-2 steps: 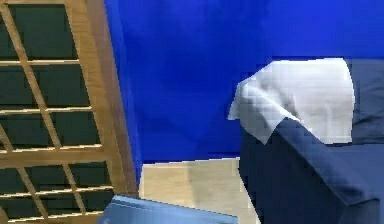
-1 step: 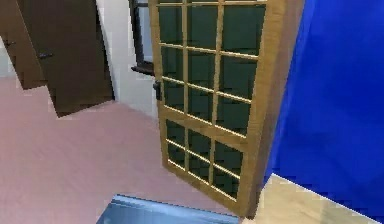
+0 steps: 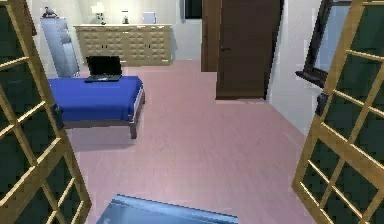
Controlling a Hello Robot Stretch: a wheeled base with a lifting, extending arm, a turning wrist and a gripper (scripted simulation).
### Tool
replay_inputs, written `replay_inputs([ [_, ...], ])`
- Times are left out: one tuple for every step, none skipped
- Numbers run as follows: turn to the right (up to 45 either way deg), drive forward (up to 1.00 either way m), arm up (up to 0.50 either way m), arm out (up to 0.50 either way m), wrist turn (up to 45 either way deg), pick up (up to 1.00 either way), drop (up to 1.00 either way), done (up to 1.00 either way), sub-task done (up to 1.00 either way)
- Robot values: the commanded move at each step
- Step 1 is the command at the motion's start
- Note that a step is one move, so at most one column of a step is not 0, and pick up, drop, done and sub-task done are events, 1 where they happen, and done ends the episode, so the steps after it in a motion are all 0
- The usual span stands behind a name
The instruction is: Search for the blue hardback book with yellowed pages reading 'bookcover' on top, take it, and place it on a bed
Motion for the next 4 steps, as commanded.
replay_inputs([
  [-9.0,0.0,0.0,0.0,0.0,0.0,0.0,0.0,0.0],
  [0.0,1.0,0.0,0.0,0.0,0.0,0.0,0.0,0.0],
  [-15.0,0.0,0.0,0.0,0.0,0.0,0.0,0.0,0.0],
  [-3.0,0.0,0.0,0.0,0.0,0.0,0.0,0.0,0.0],
])
